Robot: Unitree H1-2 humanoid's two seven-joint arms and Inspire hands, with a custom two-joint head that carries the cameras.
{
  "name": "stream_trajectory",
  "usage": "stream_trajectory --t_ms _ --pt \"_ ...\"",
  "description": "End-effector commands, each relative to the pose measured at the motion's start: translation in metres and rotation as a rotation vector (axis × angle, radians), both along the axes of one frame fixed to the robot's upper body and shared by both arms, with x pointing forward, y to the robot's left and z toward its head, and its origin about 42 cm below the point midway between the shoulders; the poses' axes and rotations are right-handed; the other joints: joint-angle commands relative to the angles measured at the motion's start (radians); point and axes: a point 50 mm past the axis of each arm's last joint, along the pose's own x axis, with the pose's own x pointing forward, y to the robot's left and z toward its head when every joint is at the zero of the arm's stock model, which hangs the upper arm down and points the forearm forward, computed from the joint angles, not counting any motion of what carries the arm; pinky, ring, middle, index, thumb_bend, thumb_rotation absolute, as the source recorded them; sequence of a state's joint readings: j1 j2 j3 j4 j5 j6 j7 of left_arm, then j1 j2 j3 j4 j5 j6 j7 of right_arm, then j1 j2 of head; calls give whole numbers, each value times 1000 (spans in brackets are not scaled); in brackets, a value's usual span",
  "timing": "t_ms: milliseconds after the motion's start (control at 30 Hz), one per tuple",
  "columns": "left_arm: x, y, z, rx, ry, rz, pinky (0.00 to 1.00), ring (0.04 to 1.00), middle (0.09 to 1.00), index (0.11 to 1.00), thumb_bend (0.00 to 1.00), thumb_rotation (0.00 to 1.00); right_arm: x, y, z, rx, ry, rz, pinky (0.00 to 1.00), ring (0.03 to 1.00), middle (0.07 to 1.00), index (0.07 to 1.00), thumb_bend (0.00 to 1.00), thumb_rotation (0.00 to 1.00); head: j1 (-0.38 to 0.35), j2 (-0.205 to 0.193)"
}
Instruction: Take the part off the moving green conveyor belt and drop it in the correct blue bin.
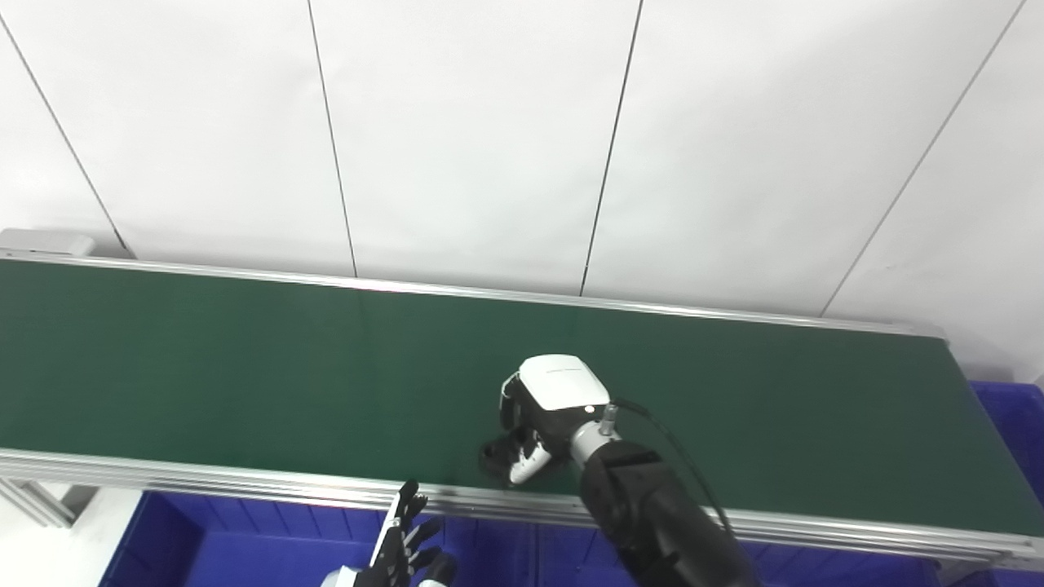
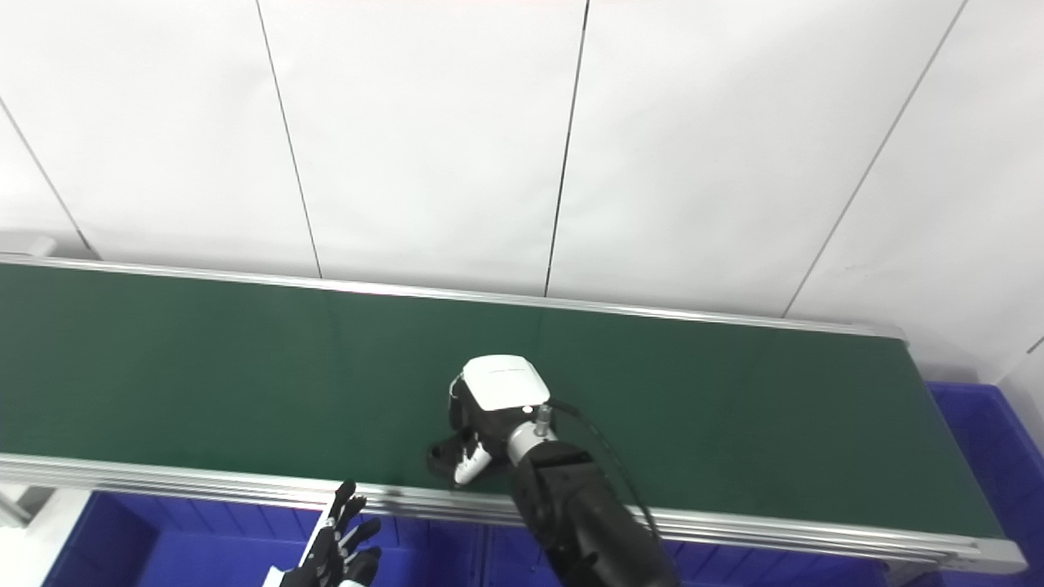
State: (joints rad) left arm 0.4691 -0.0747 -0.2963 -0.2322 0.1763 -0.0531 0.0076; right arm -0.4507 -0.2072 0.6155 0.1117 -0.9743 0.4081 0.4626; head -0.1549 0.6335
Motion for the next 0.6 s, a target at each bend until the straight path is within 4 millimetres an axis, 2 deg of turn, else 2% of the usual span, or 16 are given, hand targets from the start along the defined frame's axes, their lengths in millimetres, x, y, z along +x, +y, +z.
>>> stream_trajectory --t_ms 0,67,167,233,400,467,567 --pt "7 -34 24 -130 -64 -11 839 901 968 1000 533 822 -9 -1 -7 -80 229 100 279 348 474 481 530 0 -11 6" --pt "7 -32 25 -131 -66 -13 853 906 974 1000 541 838 -7 -3 3 -133 253 126 262 330 419 504 525 5 -22 11" --pt "7 -29 27 -133 -66 -19 865 914 979 1000 546 852 -7 -7 12 -167 269 135 288 359 420 508 526 6 -45 20" --pt "7 -27 28 -132 -65 -19 869 915 977 1000 548 857 -7 -10 14 -172 285 130 296 367 441 497 529 5 -53 25" --pt "7 -20 30 -130 -64 -26 884 926 966 1000 548 875 -10 -18 17 -189 312 111 298 375 429 498 530 4 -91 41" --pt "7 -17 31 -133 -62 -31 900 934 971 1000 550 880 -15 -22 17 -223 300 118 297 375 442 492 532 5 -112 51" --pt "7 -11 33 -129 -61 -36 921 941 980 1000 566 894 -28 -31 15 -243 312 100 251 335 411 495 529 3 -154 73"
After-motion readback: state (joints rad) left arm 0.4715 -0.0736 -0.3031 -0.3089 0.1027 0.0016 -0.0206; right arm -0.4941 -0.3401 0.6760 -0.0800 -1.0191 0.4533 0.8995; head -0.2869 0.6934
